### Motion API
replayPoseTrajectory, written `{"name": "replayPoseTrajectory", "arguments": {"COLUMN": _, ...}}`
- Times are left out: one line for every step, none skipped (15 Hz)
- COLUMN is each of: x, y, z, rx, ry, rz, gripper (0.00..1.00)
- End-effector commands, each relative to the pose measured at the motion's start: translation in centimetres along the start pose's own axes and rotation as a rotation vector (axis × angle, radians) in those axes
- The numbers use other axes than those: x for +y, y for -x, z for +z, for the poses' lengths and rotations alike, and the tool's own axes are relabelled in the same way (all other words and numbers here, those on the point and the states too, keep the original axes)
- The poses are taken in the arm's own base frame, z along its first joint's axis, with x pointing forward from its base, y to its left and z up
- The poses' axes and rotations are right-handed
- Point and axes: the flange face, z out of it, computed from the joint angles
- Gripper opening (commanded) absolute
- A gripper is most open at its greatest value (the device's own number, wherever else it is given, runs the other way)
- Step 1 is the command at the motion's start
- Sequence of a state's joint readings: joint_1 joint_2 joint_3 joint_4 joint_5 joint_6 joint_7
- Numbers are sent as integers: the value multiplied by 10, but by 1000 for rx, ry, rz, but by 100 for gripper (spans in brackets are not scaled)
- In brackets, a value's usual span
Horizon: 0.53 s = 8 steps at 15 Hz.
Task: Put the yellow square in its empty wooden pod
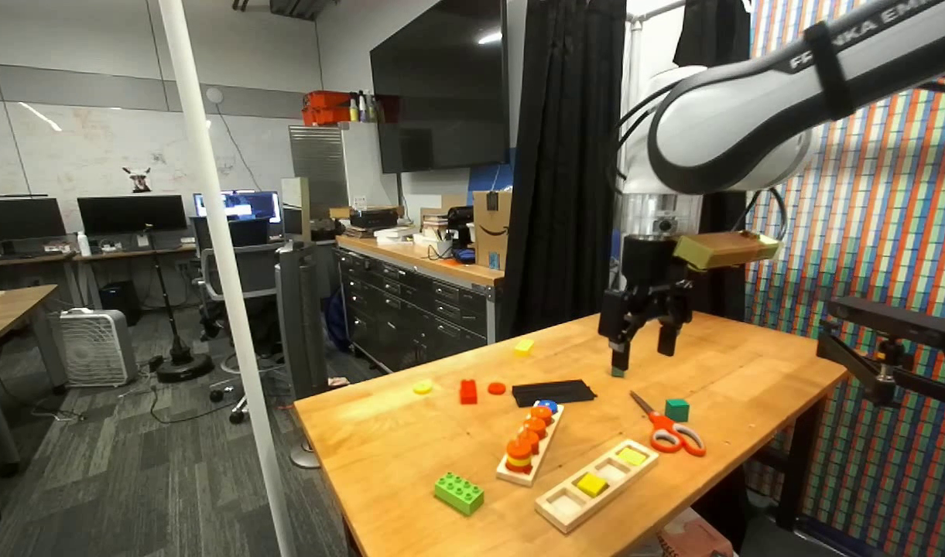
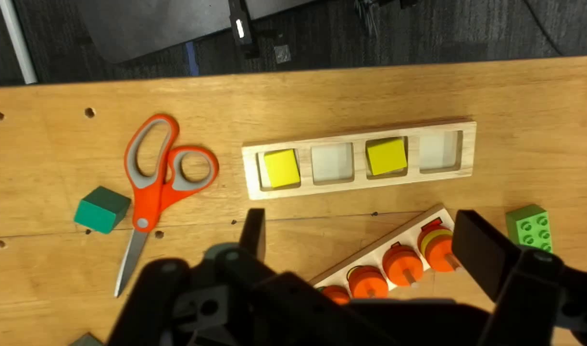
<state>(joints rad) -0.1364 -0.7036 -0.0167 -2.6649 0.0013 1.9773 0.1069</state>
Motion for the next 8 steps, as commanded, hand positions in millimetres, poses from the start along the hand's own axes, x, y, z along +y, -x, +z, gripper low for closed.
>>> {"name": "replayPoseTrajectory", "arguments": {"x": 20, "y": 51, "z": -33, "rx": 59, "ry": -12, "rz": 55, "gripper": 100}}
{"name": "replayPoseTrajectory", "arguments": {"x": 27, "y": 60, "z": -37, "rx": 60, "ry": -19, "rz": 58, "gripper": 100}}
{"name": "replayPoseTrajectory", "arguments": {"x": 36, "y": 69, "z": -42, "rx": 56, "ry": -27, "rz": 56, "gripper": 100}}
{"name": "replayPoseTrajectory", "arguments": {"x": 43, "y": 76, "z": -44, "rx": 46, "ry": -29, "rz": 50, "gripper": 100}}
{"name": "replayPoseTrajectory", "arguments": {"x": 50, "y": 82, "z": -46, "rx": 33, "ry": -25, "rz": 38, "gripper": 100}}
{"name": "replayPoseTrajectory", "arguments": {"x": 56, "y": 87, "z": -49, "rx": 16, "ry": -22, "rz": 10, "gripper": 100}}
{"name": "replayPoseTrajectory", "arguments": {"x": 59, "y": 92, "z": -52, "rx": -2, "ry": -12, "rz": -25, "gripper": 100}}
{"name": "replayPoseTrajectory", "arguments": {"x": 61, "y": 97, "z": -53, "rx": -14, "ry": 0, "rz": -56, "gripper": 100}}
